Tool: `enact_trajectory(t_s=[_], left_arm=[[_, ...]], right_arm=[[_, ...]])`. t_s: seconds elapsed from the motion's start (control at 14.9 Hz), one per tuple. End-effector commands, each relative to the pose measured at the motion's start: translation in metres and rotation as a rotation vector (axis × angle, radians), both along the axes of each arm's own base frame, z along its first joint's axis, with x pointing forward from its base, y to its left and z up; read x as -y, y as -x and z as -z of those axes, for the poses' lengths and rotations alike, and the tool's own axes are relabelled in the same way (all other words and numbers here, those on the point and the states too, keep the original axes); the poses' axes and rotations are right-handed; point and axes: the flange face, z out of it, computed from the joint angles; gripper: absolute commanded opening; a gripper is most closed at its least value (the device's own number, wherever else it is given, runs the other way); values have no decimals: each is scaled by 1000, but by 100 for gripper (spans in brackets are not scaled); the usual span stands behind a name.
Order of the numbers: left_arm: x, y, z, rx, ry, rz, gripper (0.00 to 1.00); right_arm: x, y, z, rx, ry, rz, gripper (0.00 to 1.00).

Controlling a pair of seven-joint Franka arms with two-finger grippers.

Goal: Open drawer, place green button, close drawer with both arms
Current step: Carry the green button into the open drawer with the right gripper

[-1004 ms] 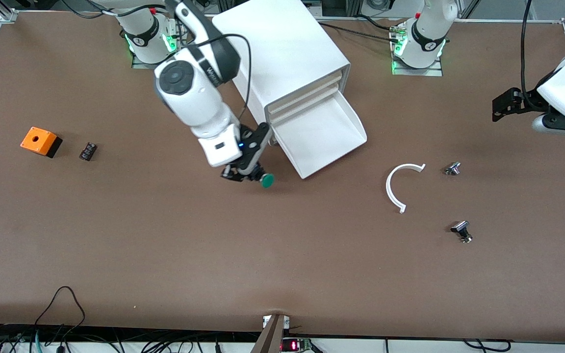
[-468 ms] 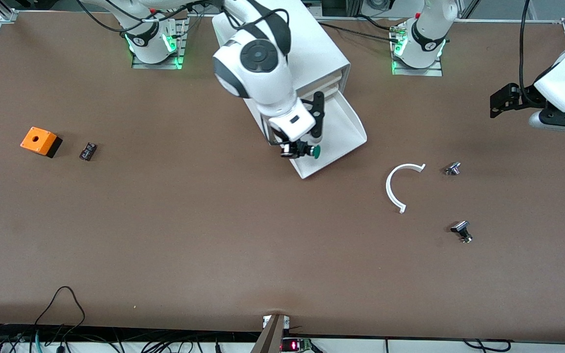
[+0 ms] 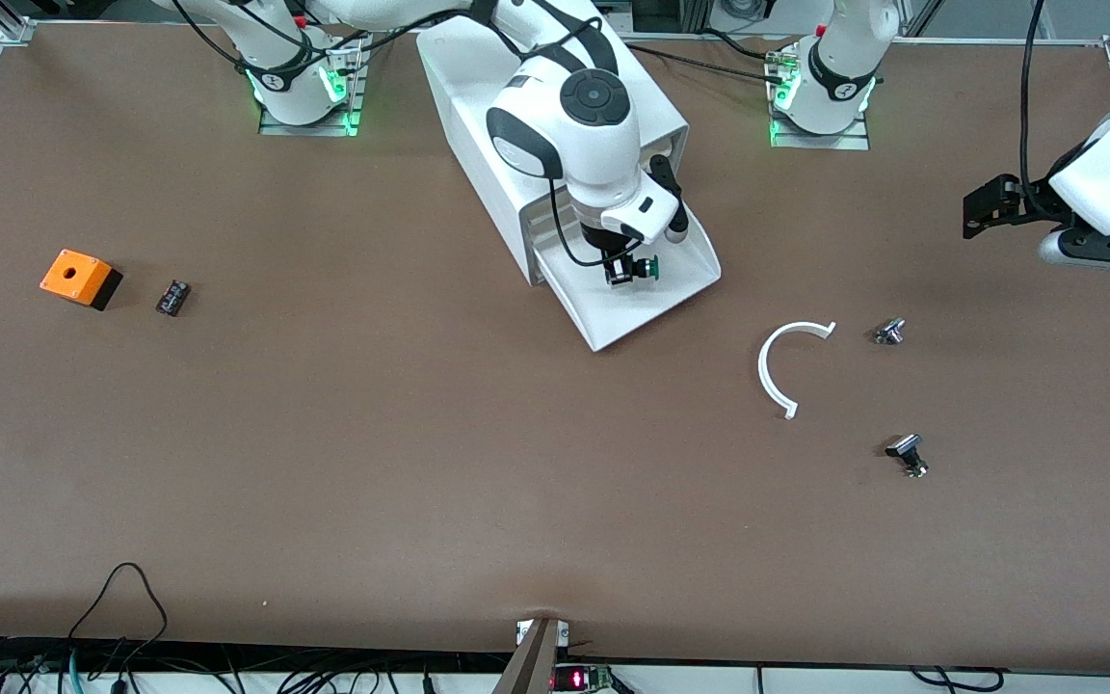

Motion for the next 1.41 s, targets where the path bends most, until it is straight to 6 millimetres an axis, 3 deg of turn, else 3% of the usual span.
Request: enact_trajectory(t_s=[0.0, 0.47, 0.67, 0.8, 0.87, 0.94, 1.0, 1.2, 1.34], left_arm=[[-9, -2, -6, 1, -9, -7, 100], [-16, -3, -5, 0, 42, -31, 100], [-16, -5, -5, -1, 45, -31, 100], [-15, -7, -1, -9, 38, -26, 100], [-14, -9, 2, -13, 36, -23, 100], [-12, -11, 6, -21, 33, -23, 100], [-11, -16, 21, -49, 18, -16, 100], [-6, -22, 39, -78, -41, 17, 100], [-6, -22, 41, -80, -39, 20, 100]], right_arm=[[-2, -4, 21, 16, 59, -91, 26], [-20, 20, 65, -12, 77, -142, 28], [-24, 26, 74, -14, 88, -147, 30], [-24, 27, 79, -21, 87, -103, 42], [-27, 32, 80, -23, 87, -101, 53], [-27, 33, 80, -23, 86, -85, 85], [-28, 33, 78, -23, 88, -71, 100], [-30, 27, 58, 1, 68, -47, 100], [-21, 3, 35, 30, 57, -13, 100]])
